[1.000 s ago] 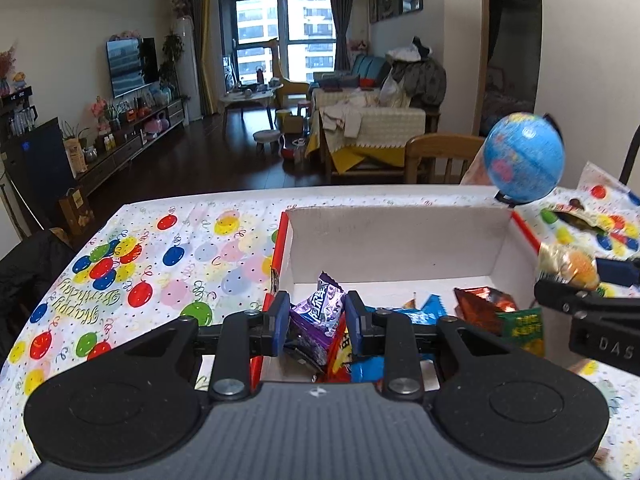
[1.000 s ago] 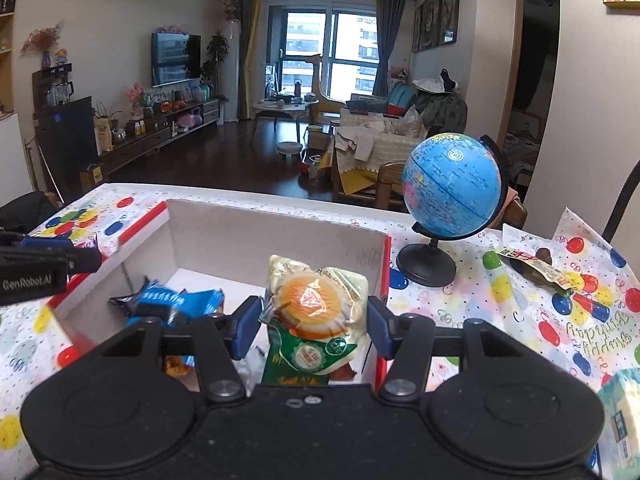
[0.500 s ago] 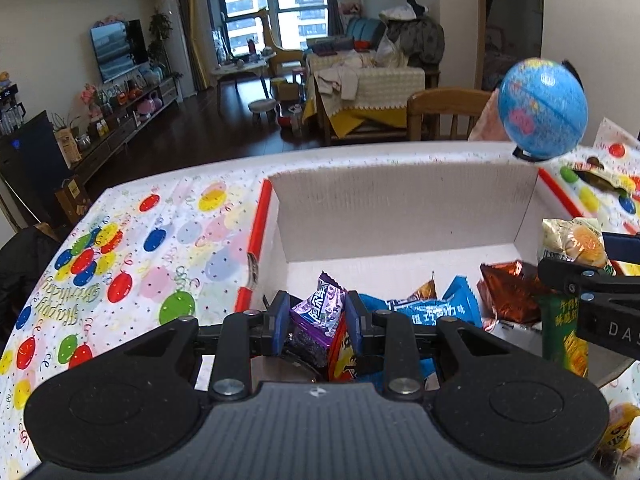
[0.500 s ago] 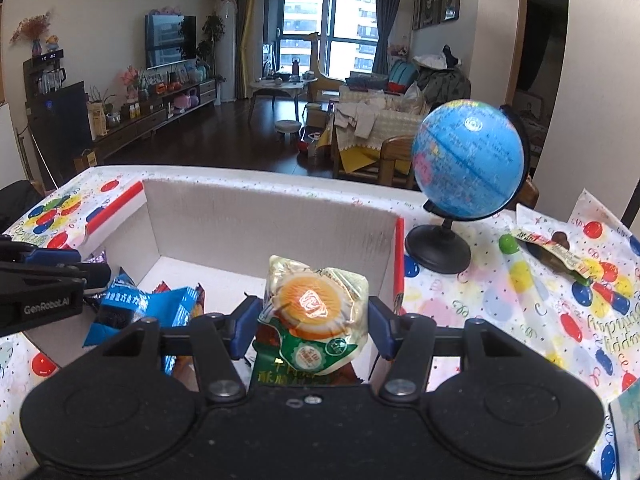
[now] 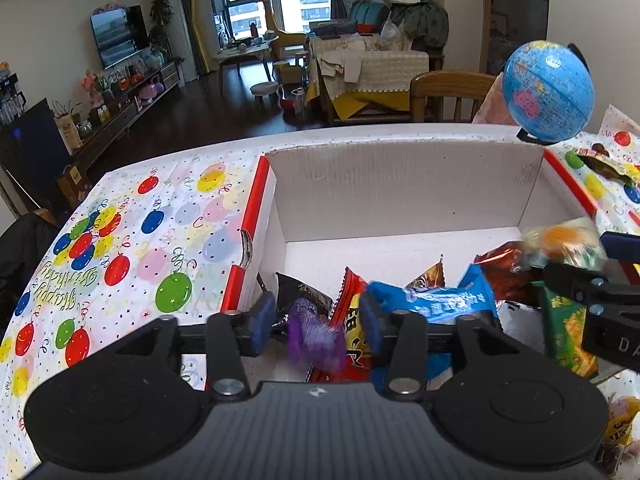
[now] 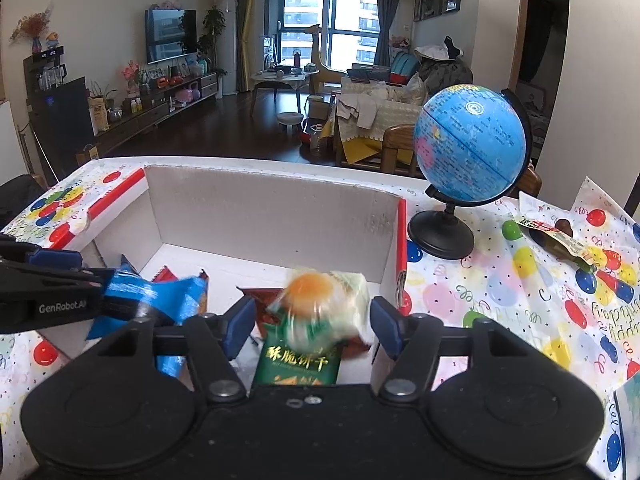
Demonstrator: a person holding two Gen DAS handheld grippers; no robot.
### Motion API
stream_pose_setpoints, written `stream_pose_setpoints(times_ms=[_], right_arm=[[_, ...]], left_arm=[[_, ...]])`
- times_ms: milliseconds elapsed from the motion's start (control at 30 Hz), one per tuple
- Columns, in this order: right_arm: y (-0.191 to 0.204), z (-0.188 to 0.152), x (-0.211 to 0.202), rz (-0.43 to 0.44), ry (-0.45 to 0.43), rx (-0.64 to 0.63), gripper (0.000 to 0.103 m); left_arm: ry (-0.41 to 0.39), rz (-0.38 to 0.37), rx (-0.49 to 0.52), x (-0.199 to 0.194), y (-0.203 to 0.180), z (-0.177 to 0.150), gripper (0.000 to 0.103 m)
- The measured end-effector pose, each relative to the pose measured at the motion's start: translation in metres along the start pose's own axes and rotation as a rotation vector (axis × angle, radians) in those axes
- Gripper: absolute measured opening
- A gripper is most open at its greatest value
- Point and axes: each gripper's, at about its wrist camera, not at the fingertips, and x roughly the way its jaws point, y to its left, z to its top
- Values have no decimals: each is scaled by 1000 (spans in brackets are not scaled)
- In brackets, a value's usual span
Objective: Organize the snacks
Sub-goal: 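Carry both candies into the red box and open both grippers, then withdraw both tools from the box back toward the table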
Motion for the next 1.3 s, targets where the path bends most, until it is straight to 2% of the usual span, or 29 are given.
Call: stream_pose_setpoints(times_ms=[167,300,567,1200,1267,1300], right_arm=[[-1,-1,-11,5,-15,9,72],[-4,-1,-24,8,-35,26,79],[-6,-4,-58,10,-76,37,88],[-5,-28,-137,77,-151,60,92],[-6,-33,-144,78,-158,57,101],[-6,-37,-148,76,-168,54,102]], left_arm=[[-21,-14,-5,-15,-1,-1,56],[-45,-26,-15,-30,-1,-3,65],[-91,-36,-9,-66,-5,-8,66],[-186,-110,8,-151,-14,-36,70],[-188,-125,7,-157,-15,-42,73],[-188,-135,9,-159,-16,-46,75]])
